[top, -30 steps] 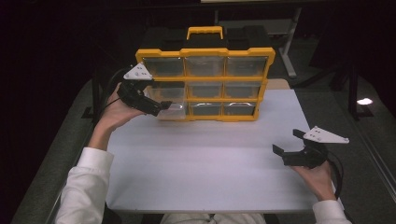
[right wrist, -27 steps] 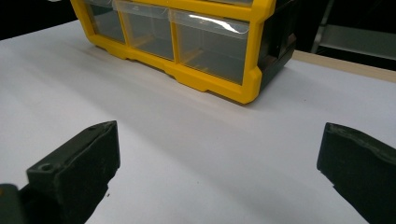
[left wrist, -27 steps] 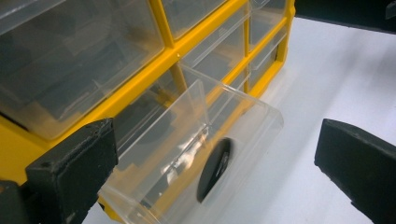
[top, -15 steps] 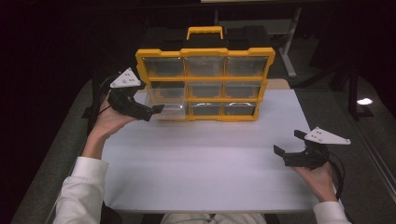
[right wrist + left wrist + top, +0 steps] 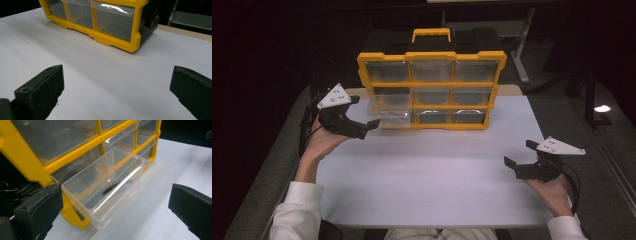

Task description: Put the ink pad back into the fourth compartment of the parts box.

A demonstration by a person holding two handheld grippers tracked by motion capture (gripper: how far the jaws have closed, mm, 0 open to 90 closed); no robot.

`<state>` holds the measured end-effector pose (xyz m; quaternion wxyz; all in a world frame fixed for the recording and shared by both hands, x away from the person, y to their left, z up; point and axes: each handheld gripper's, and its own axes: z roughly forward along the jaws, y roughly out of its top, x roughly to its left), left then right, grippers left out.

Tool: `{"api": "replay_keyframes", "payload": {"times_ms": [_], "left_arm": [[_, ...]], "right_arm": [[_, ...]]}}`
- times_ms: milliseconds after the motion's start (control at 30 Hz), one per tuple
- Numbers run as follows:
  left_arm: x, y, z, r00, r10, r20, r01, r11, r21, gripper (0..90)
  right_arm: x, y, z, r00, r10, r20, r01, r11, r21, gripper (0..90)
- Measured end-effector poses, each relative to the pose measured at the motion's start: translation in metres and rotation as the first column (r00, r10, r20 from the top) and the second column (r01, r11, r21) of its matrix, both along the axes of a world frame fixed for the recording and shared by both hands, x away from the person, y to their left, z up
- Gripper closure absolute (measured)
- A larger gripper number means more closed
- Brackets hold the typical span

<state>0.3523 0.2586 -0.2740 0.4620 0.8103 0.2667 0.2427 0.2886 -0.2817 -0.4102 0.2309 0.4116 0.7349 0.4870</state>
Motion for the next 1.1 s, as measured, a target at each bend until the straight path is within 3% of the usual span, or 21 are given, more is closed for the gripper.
{"api": "replay_keyframes", "payload": {"times_ms": [367, 633, 833, 1100], "left_arm": [[-0.013, 0.009, -0.021, 1.0, -0.002, -0.001, 0.002, 0.9999, -0.016, 0.0], [-0.018, 0.019, -0.039, 0.9996, 0.028, 0.002, -0.028, 0.999, -0.036, 0.0], [-0.021, 0.022, -0.053, 0.999, 0.042, -0.013, -0.043, 0.9974, -0.057, 0.0], [-0.025, 0.024, -0.069, 0.9987, 0.049, -0.016, -0.05, 0.9973, -0.054, 0.0]], "right_arm": [[0.0, 0.0, 0.0, 1.0, -0.002, -0.003, 0.002, 1.0, 0.001, 0.0], [-0.001, -0.001, 0.001, 1.0, -0.003, 0.004, 0.003, 1.0, 0.01, 0.0], [-0.001, -0.002, 0.001, 0.9999, 0.0, 0.013, 0.0, 0.999, 0.04, 0.0], [-0.002, -0.003, 0.0, 0.9998, 0.0, 0.022, -0.001, 0.998, 0.059, 0.0]]}}
